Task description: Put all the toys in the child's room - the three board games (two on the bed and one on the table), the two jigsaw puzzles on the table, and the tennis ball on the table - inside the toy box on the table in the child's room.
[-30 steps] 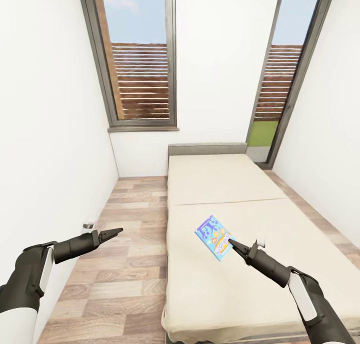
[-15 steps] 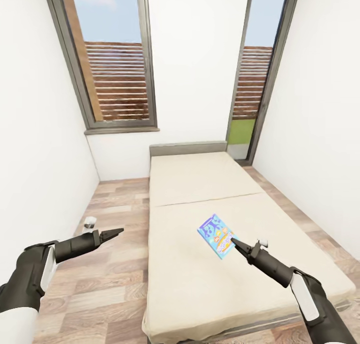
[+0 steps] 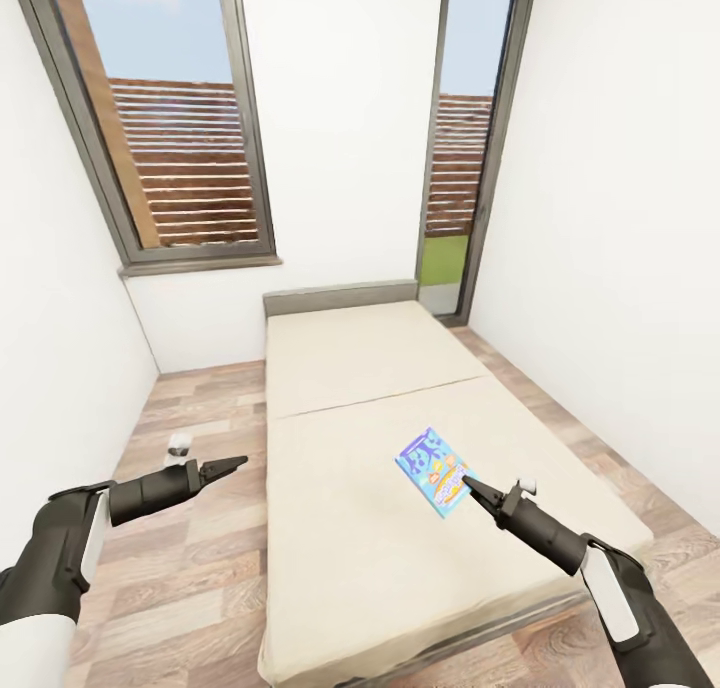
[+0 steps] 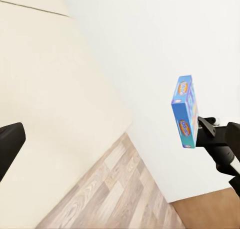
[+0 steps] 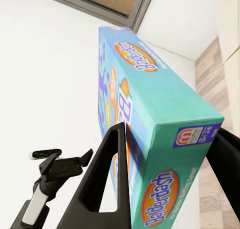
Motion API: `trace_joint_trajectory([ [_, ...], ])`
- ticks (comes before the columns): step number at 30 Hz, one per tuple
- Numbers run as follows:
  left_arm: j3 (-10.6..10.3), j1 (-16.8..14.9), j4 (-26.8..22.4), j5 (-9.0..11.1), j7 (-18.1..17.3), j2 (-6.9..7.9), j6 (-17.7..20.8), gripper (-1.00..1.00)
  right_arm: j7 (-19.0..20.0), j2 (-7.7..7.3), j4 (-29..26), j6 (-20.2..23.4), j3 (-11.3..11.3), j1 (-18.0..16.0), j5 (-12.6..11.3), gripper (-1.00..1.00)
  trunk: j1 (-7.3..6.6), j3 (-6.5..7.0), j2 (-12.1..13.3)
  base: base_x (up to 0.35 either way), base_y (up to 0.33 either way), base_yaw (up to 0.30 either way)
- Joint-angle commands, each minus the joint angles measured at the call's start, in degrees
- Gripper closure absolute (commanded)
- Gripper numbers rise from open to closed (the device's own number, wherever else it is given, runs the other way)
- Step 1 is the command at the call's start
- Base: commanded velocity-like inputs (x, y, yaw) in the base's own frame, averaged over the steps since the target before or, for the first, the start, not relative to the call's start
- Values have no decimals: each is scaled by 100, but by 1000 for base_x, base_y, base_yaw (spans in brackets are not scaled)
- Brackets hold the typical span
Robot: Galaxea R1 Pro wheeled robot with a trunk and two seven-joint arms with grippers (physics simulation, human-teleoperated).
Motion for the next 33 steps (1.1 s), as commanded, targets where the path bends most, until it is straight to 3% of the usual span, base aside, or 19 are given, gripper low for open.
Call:
trace_joint_trajectory([
  [1, 8, -5, -15, -24, -41, -2, 57, -100, 10, -1, 2, 31, -6, -5, -15, 100, 1, -7, -5, 0, 0, -48],
  [6, 9, -3, -110, -24, -48, -2, 58, -100, 10, -30, 2, 35, -10, -5, -16, 100, 1, -7, -5, 0, 0, -184],
  [33, 7, -5, -125, -24, -25, -4, 70, -100, 19, -42, 2, 35, -10, -5, -16, 100, -592, 479, 1077, 0, 0, -278],
])
